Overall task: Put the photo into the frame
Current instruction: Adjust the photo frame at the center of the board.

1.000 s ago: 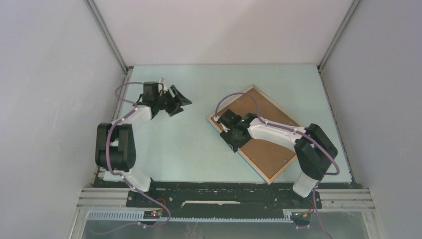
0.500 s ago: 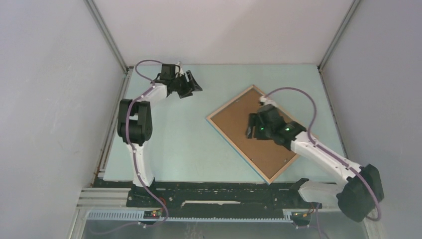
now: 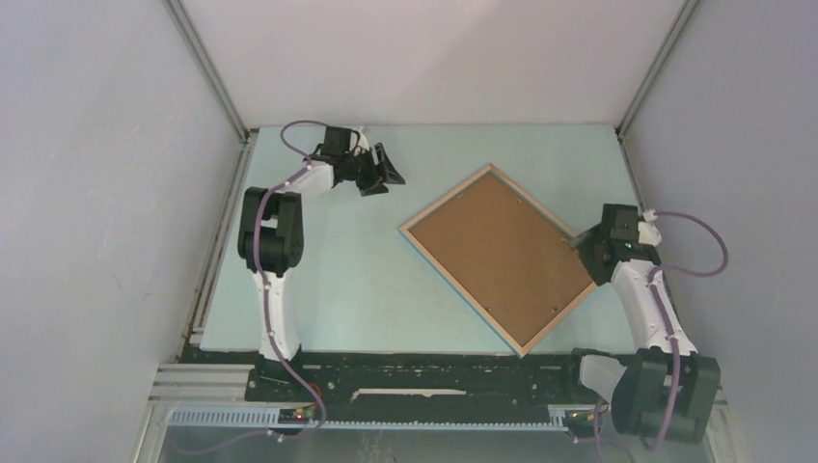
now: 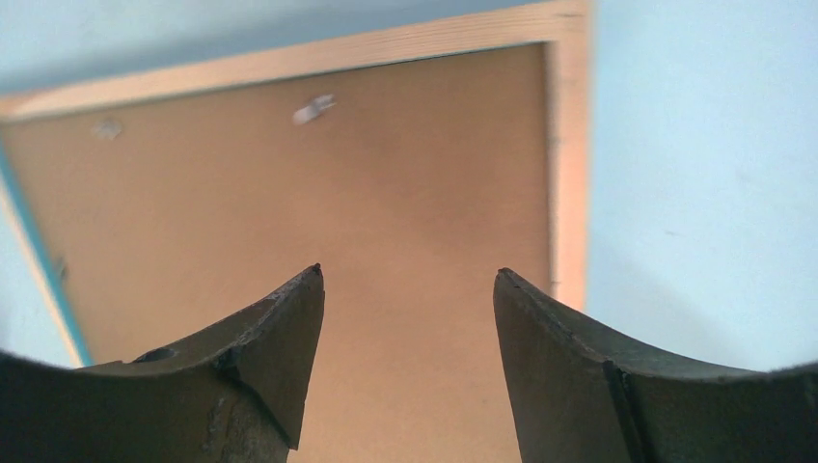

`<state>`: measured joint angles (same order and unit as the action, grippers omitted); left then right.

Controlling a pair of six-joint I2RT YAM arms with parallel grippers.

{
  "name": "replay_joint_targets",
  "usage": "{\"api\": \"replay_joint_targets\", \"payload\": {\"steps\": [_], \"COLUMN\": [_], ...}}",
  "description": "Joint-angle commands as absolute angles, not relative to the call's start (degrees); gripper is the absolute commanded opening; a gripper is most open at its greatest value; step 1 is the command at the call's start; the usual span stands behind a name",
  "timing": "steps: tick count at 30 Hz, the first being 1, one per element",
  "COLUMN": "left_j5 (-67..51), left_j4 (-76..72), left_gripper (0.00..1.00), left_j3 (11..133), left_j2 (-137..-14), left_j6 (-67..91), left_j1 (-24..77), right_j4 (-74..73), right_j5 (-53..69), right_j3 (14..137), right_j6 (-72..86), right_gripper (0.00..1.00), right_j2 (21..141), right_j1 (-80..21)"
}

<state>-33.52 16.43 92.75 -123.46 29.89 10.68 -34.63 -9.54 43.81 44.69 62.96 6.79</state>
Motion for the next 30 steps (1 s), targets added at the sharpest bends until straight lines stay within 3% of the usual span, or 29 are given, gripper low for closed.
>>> {"api": "replay_joint_targets", "payload": {"steps": [1, 7, 10, 20, 30], "left_j5": [-39.0, -41.6, -42.1, -43.0, -38.5], "left_j4": [13.5, 9.9, 9.0, 4.8, 0.3], "left_gripper": [0.72, 0.72, 0.71, 0.7, 0.69], "left_j3": [96.1, 95.2, 94.6, 89.2, 72.6], "left_j2": [-125.7, -126.9, -127.3, -126.9, -115.2], "left_j6": [32.6, 36.6, 38.2, 41.0, 42.3], "left_j1": [13.1, 15.7, 16.8, 17.3, 18.5], "right_j4": [-38.5, -31.9, -28.1, -16.2, -14.8], "right_j5": [-12.6, -3.8, 0.2, 10.5, 13.0], "right_j3": [39.5, 31.7, 30.7, 30.6, 37.1], "right_j6": [53.4, 52.0, 49.9, 42.5, 34.1], "right_gripper": [0.72, 0.71, 0.7, 0.68, 0.68], "right_j2": [61.3, 57.2, 59.5, 72.1, 81.5], "right_j1": [14.1, 25.8, 26.8, 23.0, 12.1]}}
